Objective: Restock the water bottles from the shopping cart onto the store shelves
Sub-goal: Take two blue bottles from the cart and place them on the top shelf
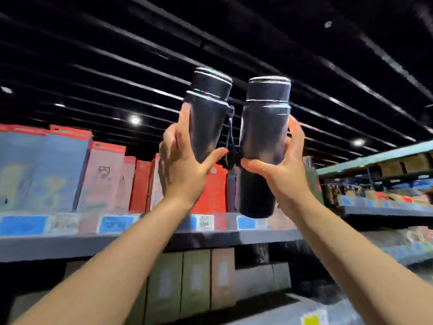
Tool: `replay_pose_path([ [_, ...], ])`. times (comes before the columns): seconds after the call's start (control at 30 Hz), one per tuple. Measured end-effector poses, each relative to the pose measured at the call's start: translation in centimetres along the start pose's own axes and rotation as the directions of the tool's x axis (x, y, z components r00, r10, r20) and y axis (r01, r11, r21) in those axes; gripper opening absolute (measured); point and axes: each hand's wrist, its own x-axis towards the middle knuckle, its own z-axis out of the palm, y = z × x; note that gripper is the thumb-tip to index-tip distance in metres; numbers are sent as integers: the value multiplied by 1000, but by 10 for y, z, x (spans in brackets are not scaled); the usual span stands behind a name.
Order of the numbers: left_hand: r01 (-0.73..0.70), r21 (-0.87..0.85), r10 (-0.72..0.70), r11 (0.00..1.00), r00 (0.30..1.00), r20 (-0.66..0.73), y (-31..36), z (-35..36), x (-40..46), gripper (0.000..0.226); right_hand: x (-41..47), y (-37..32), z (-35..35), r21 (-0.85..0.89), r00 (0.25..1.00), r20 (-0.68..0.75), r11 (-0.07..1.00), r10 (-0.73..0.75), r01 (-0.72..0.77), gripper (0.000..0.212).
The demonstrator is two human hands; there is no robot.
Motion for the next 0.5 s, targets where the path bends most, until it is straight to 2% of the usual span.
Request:
replay_pose_path([
  [0.1,-26,74,26,997,1000,-7,-16,42,-2,88,26,60,1,60,999,37,998,-3,1,108],
  [0.2,22,120,-20,993,1000,-12,-29,82,-4,84,49,118,0,133,999,35,990,40,-44,111],
  [0.33,163,193,-166,968,986,-2,-46,122,-9,89,66,177,-2,209,988,123,970,96,-120,103],
  [0.43,274,248,-279,929,960,-14,-56,139,-16,95,67,207,-3,185,945,286,958,160,-218,102],
  [0.5,360,285,-366,888,930,-34,-63,146,-20,99,64,223,0,147,923,333,957,191,-251,103],
])
